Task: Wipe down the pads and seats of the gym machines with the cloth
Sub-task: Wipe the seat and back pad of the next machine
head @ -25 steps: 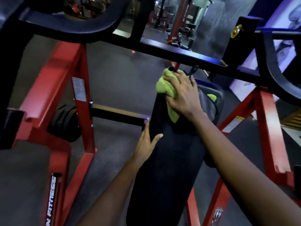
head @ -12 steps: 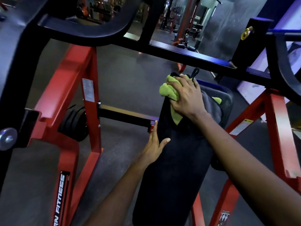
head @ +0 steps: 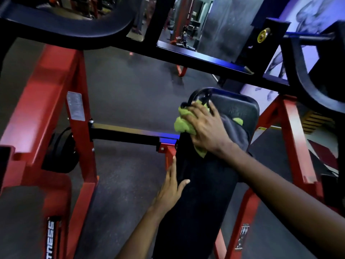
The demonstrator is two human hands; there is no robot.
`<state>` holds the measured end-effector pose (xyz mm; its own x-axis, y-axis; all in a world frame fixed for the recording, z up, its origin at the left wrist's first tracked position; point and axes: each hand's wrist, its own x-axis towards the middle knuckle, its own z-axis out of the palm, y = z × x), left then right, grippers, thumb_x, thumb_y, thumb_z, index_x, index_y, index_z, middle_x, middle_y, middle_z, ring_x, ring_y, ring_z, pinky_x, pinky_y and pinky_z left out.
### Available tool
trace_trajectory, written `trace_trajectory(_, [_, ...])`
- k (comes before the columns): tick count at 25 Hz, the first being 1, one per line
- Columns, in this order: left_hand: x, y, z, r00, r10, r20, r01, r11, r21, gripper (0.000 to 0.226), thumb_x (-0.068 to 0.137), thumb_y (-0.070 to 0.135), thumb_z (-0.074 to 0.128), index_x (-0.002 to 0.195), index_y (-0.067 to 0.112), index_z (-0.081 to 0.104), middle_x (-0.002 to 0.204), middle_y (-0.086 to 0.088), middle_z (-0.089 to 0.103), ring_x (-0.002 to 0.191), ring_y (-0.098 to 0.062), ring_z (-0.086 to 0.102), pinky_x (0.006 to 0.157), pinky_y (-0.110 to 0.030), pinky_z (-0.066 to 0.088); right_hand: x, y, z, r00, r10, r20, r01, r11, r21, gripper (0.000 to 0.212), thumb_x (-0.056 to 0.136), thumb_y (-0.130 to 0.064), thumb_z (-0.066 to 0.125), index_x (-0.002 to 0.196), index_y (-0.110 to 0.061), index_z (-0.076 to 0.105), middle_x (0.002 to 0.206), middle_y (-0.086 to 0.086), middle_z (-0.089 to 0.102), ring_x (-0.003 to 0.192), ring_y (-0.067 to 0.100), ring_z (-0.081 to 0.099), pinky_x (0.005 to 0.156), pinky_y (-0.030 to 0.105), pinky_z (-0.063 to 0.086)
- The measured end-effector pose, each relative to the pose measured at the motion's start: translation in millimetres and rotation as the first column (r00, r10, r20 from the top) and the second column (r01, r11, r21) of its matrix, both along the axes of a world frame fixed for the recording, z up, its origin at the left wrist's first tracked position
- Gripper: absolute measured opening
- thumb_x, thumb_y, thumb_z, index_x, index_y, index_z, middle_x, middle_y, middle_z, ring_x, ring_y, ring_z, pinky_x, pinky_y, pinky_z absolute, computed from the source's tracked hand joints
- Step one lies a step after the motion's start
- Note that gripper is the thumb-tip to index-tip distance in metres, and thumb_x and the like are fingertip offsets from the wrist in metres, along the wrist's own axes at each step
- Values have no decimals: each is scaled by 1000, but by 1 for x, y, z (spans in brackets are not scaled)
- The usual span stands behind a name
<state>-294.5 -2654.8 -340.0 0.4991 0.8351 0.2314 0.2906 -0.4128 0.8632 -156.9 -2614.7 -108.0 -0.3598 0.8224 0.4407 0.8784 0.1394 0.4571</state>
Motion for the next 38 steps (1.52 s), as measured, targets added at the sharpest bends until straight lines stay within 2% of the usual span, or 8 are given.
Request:
trace_trajectory(2, [-1,-2,0,1000,-13,22,13,1000,-1,85,96,68,34,151,43,-26,168,0,-4,154,-16,7,120,-27,15,-7,18,27,993,-102,-65,106,993,59,68,71,-26,71,137,-19,59,138,8,60,138,30,47,119,60,23])
trace_trajectory(5, [-1,-1,-1,998,25,52,-30,994,107,87,98,65,37,153,39,-25,166,9,-15,155,-16,6,122,-32,23,-13,19,25,988,-142,-60,147,987,70,60,76,-34,66,134,-19,60,138,5,59,139,30,45,119,57,24])
trace_trajectory(13, [-4,-6,-17,994,29,110,-49,980,191,90,101,46,51,157,30,-18,165,12,-8,151,-8,10,121,-28,25,-14,-19,-18,981,-49,185,66,994,-92,60,76,-18,68,136,-15,59,139,10,59,139,31,46,119,59,20])
trace_trajectory(18, [-4,-3,-21,995,10,103,-26,987,158,90,99,48,52,159,23,-10,167,10,-4,150,-7,11,119,-22,23,-33,18,26,959,-283,-14,283,959,16,65,74,-20,68,138,-17,57,138,10,58,140,32,43,120,58,19])
trace_trajectory(21, [-5,-10,-29,993,60,105,-72,990,120,89,98,43,59,161,17,2,166,5,8,148,-5,15,118,-18,22,-40,4,-11,964,-234,124,230,972,50,60,75,-23,63,134,-12,60,138,12,58,138,34,44,117,62,24])
trace_trajectory(26, [-9,-19,-41,989,107,98,-123,978,170,84,94,39,65,158,6,20,163,-1,18,148,-3,13,118,-11,10,-45,-22,-62,956,-149,252,176,980,-87,56,73,-18,73,128,-10,65,134,10,62,135,32,50,117,64,25])
trace_trajectory(33, [-14,-21,-45,993,55,101,-73,981,180,91,98,42,61,160,18,0,165,-1,14,146,-16,33,111,-30,42,-37,21,32,957,-287,35,288,958,-10,62,74,-22,69,135,-18,58,133,9,60,138,31,45,117,57,21])
trace_trajectory(38, [-23,-30,-52,994,91,53,-98,984,147,84,96,44,63,159,9,19,162,-5,29,139,-18,45,100,-24,48,-42,-7,-25,958,-246,150,252,968,-21,62,80,-27,58,140,-11,53,139,13,55,142,34,39,116,60,23])
